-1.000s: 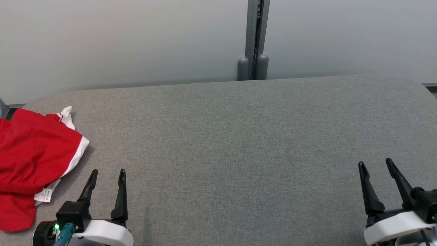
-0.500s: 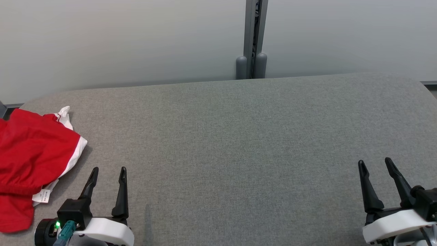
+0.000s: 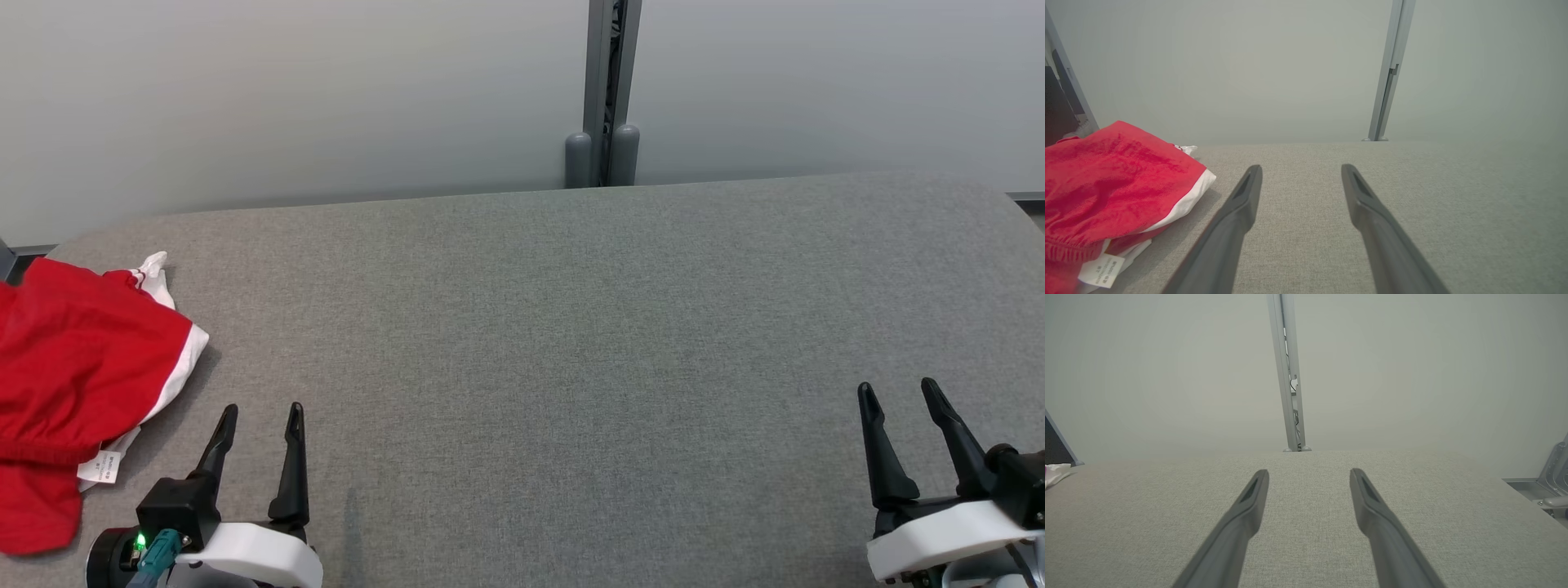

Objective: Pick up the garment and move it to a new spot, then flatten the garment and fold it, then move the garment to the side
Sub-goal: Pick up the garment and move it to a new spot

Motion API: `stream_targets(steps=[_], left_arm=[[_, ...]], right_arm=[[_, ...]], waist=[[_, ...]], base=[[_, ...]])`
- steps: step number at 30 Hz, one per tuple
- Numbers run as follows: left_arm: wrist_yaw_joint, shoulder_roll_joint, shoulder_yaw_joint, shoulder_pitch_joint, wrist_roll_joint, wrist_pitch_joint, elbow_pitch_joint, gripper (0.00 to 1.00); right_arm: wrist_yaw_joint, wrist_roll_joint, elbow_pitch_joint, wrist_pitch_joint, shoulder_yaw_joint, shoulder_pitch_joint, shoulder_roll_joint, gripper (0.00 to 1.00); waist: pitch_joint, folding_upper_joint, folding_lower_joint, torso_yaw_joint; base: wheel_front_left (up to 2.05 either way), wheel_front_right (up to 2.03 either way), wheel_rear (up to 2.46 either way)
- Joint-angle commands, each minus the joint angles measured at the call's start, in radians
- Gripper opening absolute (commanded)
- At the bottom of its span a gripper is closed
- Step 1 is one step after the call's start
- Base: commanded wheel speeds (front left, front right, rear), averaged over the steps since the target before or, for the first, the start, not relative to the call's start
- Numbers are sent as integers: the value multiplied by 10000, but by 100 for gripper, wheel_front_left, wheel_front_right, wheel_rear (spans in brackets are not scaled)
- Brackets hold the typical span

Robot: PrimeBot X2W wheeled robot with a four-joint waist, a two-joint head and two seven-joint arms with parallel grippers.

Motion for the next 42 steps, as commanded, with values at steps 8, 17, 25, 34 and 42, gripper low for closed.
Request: stream_targets(steps=[8,17,25,34,42], left_arm=[[-50,34,61,-287,68,-6,128,100],[-97,-33,228,-514,-204,-1,327,100],[-45,-59,456,-688,-287,-1,343,100],[-105,3,873,-657,-290,-1,369,100],[-194,-77,1079,-481,-307,-1,389,100]], right_arm=[[22,-145,100,-50,-157,0,-61,100],[22,-177,-2,-50,-271,-46,-17,100],[22,-216,-85,-48,-76,-109,-60,100],[22,-154,-78,-36,284,-195,-125,100],[22,-263,-114,-36,291,-204,-37,100]], waist=[[37,0,0,131],[91,0,0,905],[148,0,0,2083],[154,0,0,3498],[128,0,0,4260]], base=[[0,0,0],[0,0,0],[0,0,0],[0,0,0],[0,0,0]])
